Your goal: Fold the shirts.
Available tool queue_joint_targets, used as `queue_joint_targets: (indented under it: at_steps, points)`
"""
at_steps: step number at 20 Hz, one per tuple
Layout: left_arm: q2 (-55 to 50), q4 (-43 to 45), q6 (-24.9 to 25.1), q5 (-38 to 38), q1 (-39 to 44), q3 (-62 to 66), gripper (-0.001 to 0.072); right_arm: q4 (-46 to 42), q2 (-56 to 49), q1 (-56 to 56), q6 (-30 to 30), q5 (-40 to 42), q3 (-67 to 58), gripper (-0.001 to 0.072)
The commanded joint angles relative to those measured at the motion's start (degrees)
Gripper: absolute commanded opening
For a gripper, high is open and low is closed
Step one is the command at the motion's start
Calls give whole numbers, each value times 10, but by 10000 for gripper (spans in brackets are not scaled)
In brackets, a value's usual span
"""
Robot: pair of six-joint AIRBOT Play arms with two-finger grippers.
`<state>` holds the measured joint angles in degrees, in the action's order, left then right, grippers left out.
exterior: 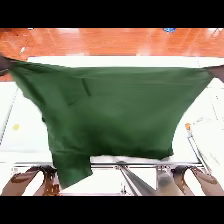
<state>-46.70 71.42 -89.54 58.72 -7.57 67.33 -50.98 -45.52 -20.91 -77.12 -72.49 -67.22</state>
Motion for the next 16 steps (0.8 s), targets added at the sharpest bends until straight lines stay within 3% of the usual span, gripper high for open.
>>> queue_joint_targets:
  at_steps: [1,4,9,14,16]
  points:
    - [-143,-46,5,-127,12,-34,21,65,-136,1,64,99,45,23]
    - [-291,-61,5,-195,22,22,21,168,-277,1,147,154,14,23]
    - [-485,-127,2,-115,23,182,20,226,-447,1,141,156,-87,24]
    - [-524,-160,3,-64,22,210,21,206,-492,1,121,137,-111,24]
    - [-517,-160,-33,-20,15,211,20,188,-492,0,118,110,-111,24]
